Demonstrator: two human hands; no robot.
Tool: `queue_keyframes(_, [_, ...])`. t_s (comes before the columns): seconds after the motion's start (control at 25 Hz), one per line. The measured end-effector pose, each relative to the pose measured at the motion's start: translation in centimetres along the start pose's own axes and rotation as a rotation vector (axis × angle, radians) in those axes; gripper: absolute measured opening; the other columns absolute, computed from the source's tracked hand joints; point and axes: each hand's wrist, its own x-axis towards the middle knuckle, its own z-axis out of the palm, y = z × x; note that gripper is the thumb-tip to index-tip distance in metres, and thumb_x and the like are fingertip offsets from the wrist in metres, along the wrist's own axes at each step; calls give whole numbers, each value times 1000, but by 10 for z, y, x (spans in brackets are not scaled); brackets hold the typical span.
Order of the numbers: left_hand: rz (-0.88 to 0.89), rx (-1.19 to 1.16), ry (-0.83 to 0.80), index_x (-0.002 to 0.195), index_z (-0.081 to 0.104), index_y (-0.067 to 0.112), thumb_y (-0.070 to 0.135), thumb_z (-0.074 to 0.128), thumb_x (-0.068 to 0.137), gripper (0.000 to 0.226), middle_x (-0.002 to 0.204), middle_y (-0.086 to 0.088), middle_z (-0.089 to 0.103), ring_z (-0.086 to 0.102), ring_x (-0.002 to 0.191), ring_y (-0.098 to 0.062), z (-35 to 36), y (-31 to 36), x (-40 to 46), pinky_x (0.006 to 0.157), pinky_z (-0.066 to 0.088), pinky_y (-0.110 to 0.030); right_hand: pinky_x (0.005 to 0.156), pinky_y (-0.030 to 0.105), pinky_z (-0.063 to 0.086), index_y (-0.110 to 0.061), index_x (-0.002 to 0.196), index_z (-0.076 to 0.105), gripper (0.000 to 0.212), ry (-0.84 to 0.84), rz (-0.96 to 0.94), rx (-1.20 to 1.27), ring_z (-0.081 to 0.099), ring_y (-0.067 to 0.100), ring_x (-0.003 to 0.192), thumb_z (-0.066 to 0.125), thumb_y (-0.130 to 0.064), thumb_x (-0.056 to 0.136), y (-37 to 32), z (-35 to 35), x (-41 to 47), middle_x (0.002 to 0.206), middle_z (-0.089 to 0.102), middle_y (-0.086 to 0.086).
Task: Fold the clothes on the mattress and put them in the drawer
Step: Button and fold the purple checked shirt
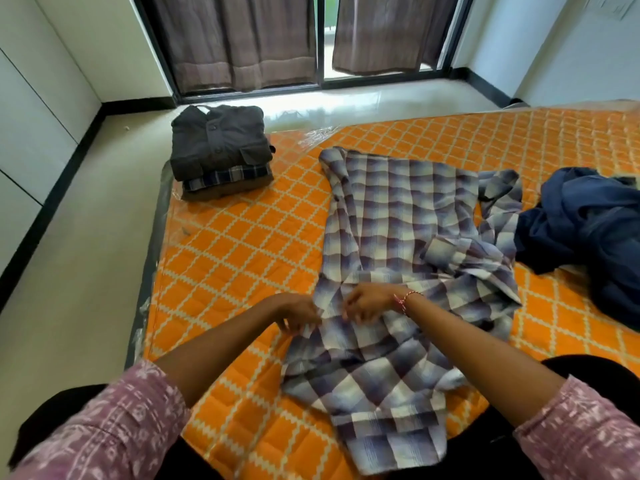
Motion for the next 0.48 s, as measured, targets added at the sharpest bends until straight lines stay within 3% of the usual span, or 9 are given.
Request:
queue_keyframes(0.08, [93,-56,376,86,46,16,27,50,98,17,77,-5,44,41,65,-20,-17,0,21,65,38,-36,70,27,49,-8,96,67,15,407,-61,83,59,16,73,54,-13,93,0,-30,18,86,64,7])
queue_keyframes(0.12, [114,-183,472,96,48,15,26,51,98,12,89,-7,48,46,75,-23,-24,1,34,71,41,-39,77,32,51,-5,100,68,17,566,-54,103,61,20,81,57,-14,92,1,-46,31,92,66,9])
queue_keyframes(0.16, [121,-365,512,112,48,13,25,53,97,20,106,-11,51,52,89,-27,-32,7,46,78,44,-41,83,36,50,-3,101,67,19,660,-19,138,61,24,89,59,-15,90,4,-62,45,98,66,12])
queue_keyframes(0.2, [103,-560,525,128,42,9,23,54,96,37,121,-14,50,53,103,-30,-38,12,56,83,46,-41,85,38,50,-1,100,66,20,707,21,187,61,27,93,60,-16,89,6,-74,58,99,66,13])
queue_keyframes(0.28, [57,-860,583,140,34,6,18,58,94,53,134,-16,46,52,113,-33,-63,22,84,90,48,-43,82,36,47,1,99,65,22,745,84,291,59,28,92,60,-18,89,10,-102,87,94,65,14])
queue_keyframes(0.48, [82,-1132,583,129,46,3,9,55,95,37,122,-8,52,53,105,-27,-124,30,144,82,48,-38,91,36,45,-6,125,54,39,883,85,481,55,32,112,57,-27,92,1,-159,157,122,59,15])
